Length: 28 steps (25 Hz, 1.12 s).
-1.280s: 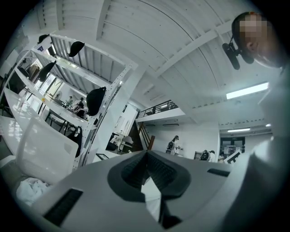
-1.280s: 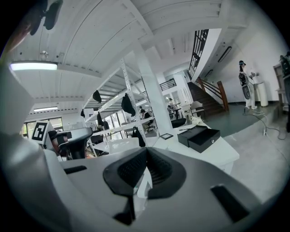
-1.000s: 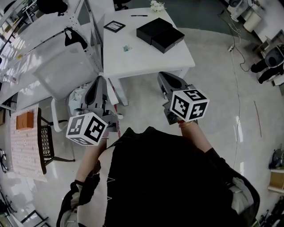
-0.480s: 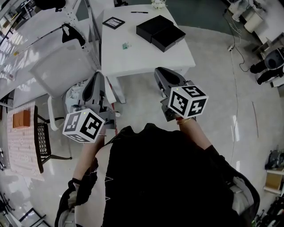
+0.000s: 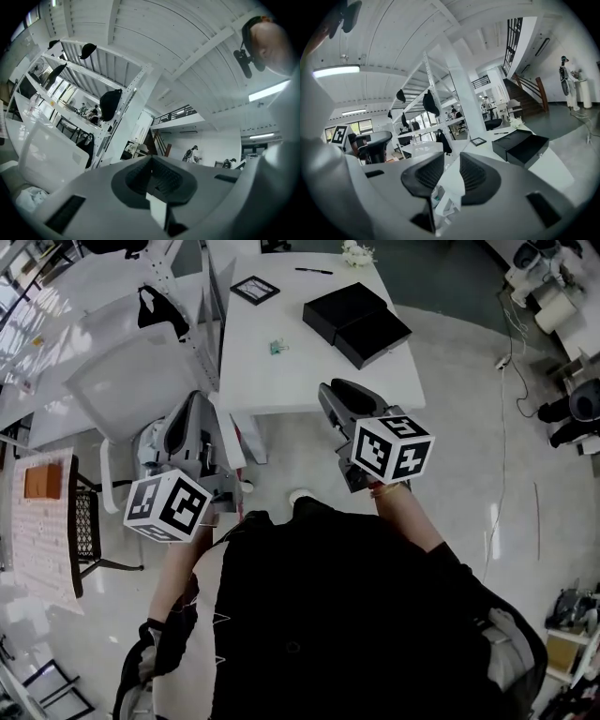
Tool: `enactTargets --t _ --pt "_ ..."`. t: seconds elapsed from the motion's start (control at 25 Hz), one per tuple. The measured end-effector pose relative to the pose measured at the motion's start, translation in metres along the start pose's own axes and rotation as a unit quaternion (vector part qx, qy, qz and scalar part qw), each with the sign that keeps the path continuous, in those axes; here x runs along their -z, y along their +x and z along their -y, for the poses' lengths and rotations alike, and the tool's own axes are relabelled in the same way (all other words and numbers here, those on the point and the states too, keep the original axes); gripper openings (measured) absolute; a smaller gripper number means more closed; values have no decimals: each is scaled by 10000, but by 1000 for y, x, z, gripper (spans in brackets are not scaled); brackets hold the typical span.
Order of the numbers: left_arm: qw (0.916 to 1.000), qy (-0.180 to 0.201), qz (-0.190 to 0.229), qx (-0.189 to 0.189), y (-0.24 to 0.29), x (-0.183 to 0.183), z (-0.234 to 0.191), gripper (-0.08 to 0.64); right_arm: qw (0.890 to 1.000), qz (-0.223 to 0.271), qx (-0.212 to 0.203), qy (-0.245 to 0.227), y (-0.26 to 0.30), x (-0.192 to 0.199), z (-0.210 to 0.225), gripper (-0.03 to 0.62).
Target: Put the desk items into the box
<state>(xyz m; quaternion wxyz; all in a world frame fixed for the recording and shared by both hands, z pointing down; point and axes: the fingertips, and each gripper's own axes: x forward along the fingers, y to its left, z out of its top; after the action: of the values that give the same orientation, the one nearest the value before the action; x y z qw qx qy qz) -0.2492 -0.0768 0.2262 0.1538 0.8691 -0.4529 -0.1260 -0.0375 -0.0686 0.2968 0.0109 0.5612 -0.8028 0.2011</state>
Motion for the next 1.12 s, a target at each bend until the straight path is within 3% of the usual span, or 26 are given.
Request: enactTargets --t 0.6,1.12 --pt "9928 27 399 -1128 42 -21 -62 10 9946 -813 -598 -242 127 -15 44 141" --pt "9718 150 743 -2235 30 -21 -97 11 9841 -1423 -954 -467 210 11 79 152"
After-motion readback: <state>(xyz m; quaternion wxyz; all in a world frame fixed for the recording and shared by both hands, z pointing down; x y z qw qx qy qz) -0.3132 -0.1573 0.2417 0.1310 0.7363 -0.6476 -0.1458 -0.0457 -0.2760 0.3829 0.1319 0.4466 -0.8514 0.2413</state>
